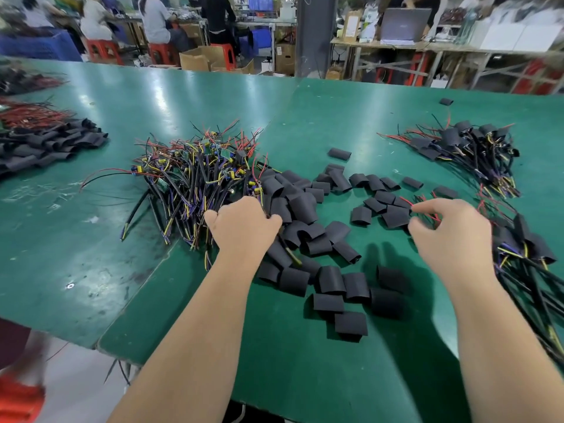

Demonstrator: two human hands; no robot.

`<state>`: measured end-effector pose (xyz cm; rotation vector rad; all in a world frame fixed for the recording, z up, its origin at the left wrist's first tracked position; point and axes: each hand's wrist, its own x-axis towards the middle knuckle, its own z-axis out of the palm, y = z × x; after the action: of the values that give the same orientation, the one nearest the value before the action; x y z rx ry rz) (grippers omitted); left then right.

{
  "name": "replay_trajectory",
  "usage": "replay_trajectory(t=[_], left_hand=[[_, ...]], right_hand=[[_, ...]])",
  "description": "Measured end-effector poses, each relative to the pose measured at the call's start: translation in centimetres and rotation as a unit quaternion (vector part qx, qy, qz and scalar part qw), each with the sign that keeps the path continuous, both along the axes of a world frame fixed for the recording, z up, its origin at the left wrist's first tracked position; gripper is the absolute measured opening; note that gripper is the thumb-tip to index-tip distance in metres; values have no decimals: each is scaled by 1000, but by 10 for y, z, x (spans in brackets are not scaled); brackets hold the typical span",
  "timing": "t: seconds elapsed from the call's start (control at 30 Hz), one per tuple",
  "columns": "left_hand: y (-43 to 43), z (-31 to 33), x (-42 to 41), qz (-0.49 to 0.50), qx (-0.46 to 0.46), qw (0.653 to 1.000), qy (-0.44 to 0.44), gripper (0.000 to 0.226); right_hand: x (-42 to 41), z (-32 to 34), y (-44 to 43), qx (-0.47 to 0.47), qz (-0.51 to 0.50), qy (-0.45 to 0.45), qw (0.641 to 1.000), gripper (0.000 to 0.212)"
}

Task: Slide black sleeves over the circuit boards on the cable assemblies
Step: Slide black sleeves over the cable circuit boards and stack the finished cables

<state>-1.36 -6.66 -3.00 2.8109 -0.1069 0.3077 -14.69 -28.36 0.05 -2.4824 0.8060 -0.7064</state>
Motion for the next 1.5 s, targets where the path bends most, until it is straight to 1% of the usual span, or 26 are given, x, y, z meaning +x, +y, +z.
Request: replay_trajectory(t=[0.1, 0.17, 0.23, 0.3, 0.33, 0.37, 0.43, 0.47, 0.5, 0.53, 0.57, 0.6, 0.67, 0.73, 0.8, 0.87, 0.9, 0.93, 1.03, 1.13, 1.23, 1.27, 1.33, 1.37, 1.43, 1.5], left_hand=[[7, 2, -3, 22, -113, 993, -37, 37], [11, 6, -6, 22, -192, 978, -74, 31], [13, 11, -11, 5, -244, 963, -111, 22], [12, 13, -17, -56, -278, 946, -155, 17], [12, 12, -19, -106, -299, 932, -175, 15], [11, 11, -21, -158, -314, 918, -184, 14], [10, 9, -24, -240, -311, 905, -166, 12], [8, 7, -25, -270, -298, 902, -155, 12], [7, 6, -26, -294, -284, 901, -146, 11], [5, 5, -27, -314, -271, 899, -138, 11], [4, 4, -28, -330, -260, 897, -135, 12], [2, 3, -29, -343, -252, 894, -138, 14], [-2, 1, -33, -366, -248, 884, -154, 24], [-8, 2, -38, -394, -266, 867, -150, 29], [-13, 1, -41, -408, -278, 859, -136, 28], [-15, -1, -41, -400, -283, 865, -110, 27], [-15, -2, -40, -394, -284, 869, -95, 25], [-14, -4, -39, -390, -280, 874, -81, 22], [-11, -5, -36, -378, -248, 891, -34, 17], [-7, -7, -33, -358, -255, 898, 14, 12], [-4, -4, -31, -329, -280, 902, -8, 6], [-4, -3, -30, -320, -289, 902, -25, 6], [-4, -1, -30, -305, -294, 904, -65, 7], [-4, 0, -30, -300, -295, 904, -84, 7], [-4, 0, -30, -292, -301, 900, -115, 7], [-4, -2, -29, -283, -305, 899, -138, 7]], right_hand=[[2, -3, 6, 29, 22, -34, 999, 20], [3, -5, 11, 61, 33, -62, 996, 18], [5, -6, 16, 119, 48, -90, 988, 17], [9, -6, 21, 226, 91, -106, 964, 16], [10, -7, 26, 306, 134, -115, 936, 18], [11, -8, 31, 397, 184, -131, 890, 23], [13, -10, 39, 561, 271, -178, 762, 45], [14, -11, 41, 602, 298, -201, 713, 54], [15, -11, 42, 620, 317, -220, 683, 56], [16, -12, 43, 623, 330, -237, 668, 53], [16, -12, 43, 615, 336, -251, 668, 45], [17, -12, 44, 597, 334, -259, 681, 36], [18, -12, 47, 548, 320, -257, 729, 21], [18, -14, 50, 504, 305, -229, 775, 21], [17, -16, 54, 454, 290, -193, 820, 24], [16, -19, 55, 368, 266, -155, 878, 21], [16, -19, 56, 327, 255, -134, 900, 20], [16, -20, 56, 301, 250, -119, 913, 21], [15, -19, 59, 278, 268, -96, 917, 29], [15, -10, 57, 239, 326, -44, 913, 41], [26, 1, 45, 266, 357, 5, 896, 59], [34, 2, 42, 250, 340, 15, 906, 57], [56, -1, 40, 170, 274, 25, 946, 46], [68, -4, 44, 143, 243, 30, 959, 41], [88, -12, 61, 115, 231, 49, 965, 33], [100, -21, 77, 122, 246, 55, 960, 32]])
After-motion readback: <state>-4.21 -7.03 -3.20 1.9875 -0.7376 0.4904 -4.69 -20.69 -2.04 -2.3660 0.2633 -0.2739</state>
